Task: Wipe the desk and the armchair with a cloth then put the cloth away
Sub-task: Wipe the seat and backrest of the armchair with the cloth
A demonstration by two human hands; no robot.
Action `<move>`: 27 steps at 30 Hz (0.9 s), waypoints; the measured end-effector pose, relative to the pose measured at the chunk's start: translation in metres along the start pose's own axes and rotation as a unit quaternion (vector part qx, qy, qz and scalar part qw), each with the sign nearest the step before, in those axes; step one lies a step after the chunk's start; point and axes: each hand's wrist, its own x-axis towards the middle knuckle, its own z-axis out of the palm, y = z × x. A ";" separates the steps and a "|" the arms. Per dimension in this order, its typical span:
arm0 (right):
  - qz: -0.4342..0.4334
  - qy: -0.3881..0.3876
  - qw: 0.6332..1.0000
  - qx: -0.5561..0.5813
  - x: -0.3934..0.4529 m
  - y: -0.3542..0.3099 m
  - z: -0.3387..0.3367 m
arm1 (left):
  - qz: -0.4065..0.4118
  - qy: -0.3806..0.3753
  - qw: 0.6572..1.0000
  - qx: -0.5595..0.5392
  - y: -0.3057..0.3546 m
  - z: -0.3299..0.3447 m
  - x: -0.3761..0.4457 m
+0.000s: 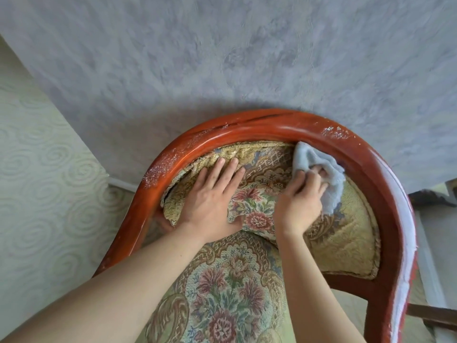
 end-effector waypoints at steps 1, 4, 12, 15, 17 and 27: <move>-0.023 -0.011 1.000 0.002 -0.002 -0.006 0.009 | 0.003 0.001 1.000 0.005 0.000 0.000 0.000; -0.140 -0.053 0.988 0.023 -0.010 -0.020 0.026 | 0.013 0.009 1.000 0.018 -0.001 -0.001 0.000; -0.176 -0.222 0.954 0.099 0.003 -0.016 -0.020 | 0.013 0.028 1.000 0.003 -0.002 -0.002 -0.001; 0.011 -0.072 0.964 0.257 0.013 -0.018 -0.057 | 0.020 0.024 1.000 0.004 -0.006 0.000 0.000; 0.083 0.053 0.949 0.300 0.017 -0.010 -0.080 | 0.026 0.016 1.000 0.005 -0.009 0.002 0.000; -0.050 -0.018 0.998 -0.029 -0.001 -0.009 0.008 | 0.035 0.025 0.999 0.001 -0.009 0.006 0.001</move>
